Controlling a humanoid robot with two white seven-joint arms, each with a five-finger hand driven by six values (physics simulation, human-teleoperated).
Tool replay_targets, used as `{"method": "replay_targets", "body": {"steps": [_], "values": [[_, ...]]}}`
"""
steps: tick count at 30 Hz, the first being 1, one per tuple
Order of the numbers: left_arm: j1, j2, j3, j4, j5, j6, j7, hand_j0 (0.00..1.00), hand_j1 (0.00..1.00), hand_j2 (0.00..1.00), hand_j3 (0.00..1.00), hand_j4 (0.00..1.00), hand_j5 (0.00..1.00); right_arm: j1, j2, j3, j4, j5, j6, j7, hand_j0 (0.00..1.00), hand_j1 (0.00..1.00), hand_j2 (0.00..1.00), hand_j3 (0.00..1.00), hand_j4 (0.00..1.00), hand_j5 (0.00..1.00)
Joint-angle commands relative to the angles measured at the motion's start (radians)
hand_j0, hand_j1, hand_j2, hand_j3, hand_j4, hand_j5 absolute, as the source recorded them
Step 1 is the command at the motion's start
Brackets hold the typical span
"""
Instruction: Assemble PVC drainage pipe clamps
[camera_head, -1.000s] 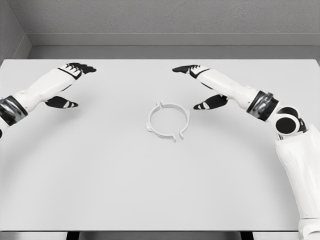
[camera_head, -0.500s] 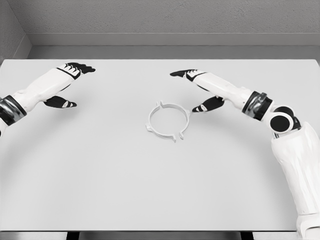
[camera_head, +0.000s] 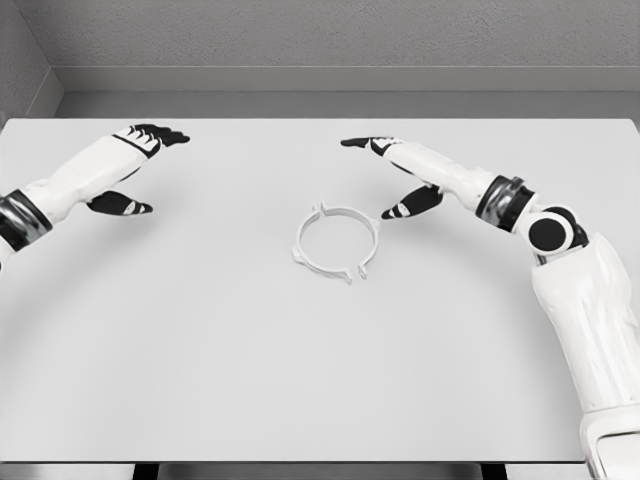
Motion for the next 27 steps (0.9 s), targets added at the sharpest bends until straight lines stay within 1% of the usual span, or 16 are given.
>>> {"method": "replay_targets", "body": {"steps": [1,2,3,12,15,18,19,20,27], "values": [[-0.002,0.001,0.001,0.0,0.007,0.0,0.001,1.0,1.0,1.0,1.0,1.0,1.0,0.0,0.005,-0.001,0.014,-0.002,0.004,0.0,1.0,1.0,1.0,1.0,1.0,1.0],[-0.002,0.001,0.001,0.0,0.007,0.0,0.001,1.0,1.0,1.0,1.0,1.0,1.0,0.0,0.005,-0.001,0.015,-0.002,0.004,0.0,1.0,1.0,1.0,1.0,1.0,1.0],[-0.002,0.001,0.001,0.0,0.007,0.0,0.001,1.0,1.0,1.0,1.0,1.0,1.0,-0.002,0.005,-0.001,0.032,-0.002,0.004,0.0,1.0,1.0,1.0,1.0,1.0,1.0],[0.0,0.001,0.001,-0.001,0.007,0.0,0.001,1.0,1.0,1.0,1.0,1.0,1.0,-0.008,0.006,-0.001,0.049,0.012,0.007,0.0,1.0,1.0,1.0,1.0,1.0,1.0],[0.0,0.001,0.001,-0.001,0.007,0.0,0.001,1.0,1.0,1.0,1.0,1.0,1.0,-0.008,0.006,0.007,0.049,0.012,0.021,0.0,1.0,1.0,1.0,1.0,1.0,1.0],[-0.002,0.001,0.001,0.0,0.007,0.0,0.001,1.0,1.0,1.0,1.0,1.0,1.0,-0.012,0.006,0.016,0.051,0.013,0.054,0.0,1.0,1.0,1.0,1.0,1.0,1.0],[-0.002,0.001,0.001,0.0,0.007,0.0,0.001,1.0,1.0,1.0,1.0,1.0,1.0,-0.02,0.008,0.016,0.074,0.021,0.057,0.0,1.0,1.0,1.0,1.0,1.0,1.0],[-0.002,0.001,0.001,0.0,0.007,0.0,0.001,1.0,1.0,1.0,1.0,1.0,1.0,-0.035,0.023,0.016,0.094,0.044,0.056,0.0,1.0,1.0,1.0,1.0,1.0,1.0],[0.002,0.001,0.012,0.0,0.007,0.0,0.001,1.0,1.0,1.0,1.0,1.0,1.0,-0.037,0.028,0.015,0.1,0.048,0.056,0.0,1.0,1.0,1.0,1.0,1.0,1.0]]}}
